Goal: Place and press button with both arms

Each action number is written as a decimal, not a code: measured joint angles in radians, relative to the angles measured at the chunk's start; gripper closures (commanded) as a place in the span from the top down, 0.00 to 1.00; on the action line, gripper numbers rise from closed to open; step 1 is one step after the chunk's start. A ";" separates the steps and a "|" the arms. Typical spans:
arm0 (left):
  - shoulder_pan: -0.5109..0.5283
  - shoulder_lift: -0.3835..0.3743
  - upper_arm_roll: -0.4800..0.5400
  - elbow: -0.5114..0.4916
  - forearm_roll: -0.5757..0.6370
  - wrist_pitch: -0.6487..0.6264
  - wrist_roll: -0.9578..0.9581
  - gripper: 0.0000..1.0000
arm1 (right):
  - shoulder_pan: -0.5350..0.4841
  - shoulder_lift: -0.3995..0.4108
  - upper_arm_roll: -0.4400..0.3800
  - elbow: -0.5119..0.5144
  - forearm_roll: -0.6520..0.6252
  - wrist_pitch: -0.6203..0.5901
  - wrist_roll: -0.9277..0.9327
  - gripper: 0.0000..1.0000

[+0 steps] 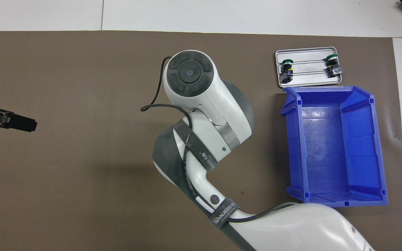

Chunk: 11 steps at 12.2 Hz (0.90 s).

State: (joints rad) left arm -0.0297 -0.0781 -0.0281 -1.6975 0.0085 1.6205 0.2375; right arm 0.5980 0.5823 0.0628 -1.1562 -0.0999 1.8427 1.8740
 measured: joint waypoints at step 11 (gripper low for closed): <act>0.000 0.000 0.000 0.000 0.000 0.000 0.000 1.00 | 0.184 0.149 -0.002 -0.038 -0.042 0.106 0.340 0.00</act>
State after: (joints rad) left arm -0.0297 -0.0781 -0.0281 -1.6975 0.0085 1.6205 0.2375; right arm 0.7816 0.7310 0.0604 -1.1946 -0.1420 1.9485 2.2140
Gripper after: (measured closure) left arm 0.000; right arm 0.608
